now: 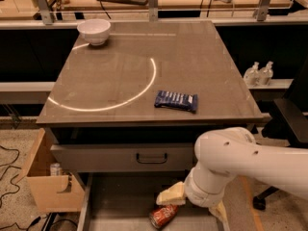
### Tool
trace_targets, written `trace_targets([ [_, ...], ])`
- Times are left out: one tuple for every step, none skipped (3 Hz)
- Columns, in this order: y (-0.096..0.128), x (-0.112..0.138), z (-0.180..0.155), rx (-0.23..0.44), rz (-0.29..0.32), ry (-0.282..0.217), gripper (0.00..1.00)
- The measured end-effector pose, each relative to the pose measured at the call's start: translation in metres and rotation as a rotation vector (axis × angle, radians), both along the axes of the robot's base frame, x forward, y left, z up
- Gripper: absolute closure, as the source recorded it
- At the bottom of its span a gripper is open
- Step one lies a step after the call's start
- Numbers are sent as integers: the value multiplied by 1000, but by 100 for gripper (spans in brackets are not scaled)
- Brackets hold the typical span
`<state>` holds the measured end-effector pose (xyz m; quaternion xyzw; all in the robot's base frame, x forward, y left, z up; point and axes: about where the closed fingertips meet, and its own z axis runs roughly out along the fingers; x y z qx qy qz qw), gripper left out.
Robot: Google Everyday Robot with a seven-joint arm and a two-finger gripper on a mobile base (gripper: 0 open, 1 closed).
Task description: Pick coke can from middle drawer and place on counter
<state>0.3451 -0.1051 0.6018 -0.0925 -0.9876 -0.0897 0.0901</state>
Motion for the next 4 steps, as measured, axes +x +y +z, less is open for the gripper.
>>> trace_targets([
  [14, -9, -25, -32, -75, -60, 0],
  [21, 1, -30, -9, -179, -103, 0],
  [21, 1, -30, -9, -179, -103, 0],
  [21, 3, -44, -33, -198, -108, 0],
])
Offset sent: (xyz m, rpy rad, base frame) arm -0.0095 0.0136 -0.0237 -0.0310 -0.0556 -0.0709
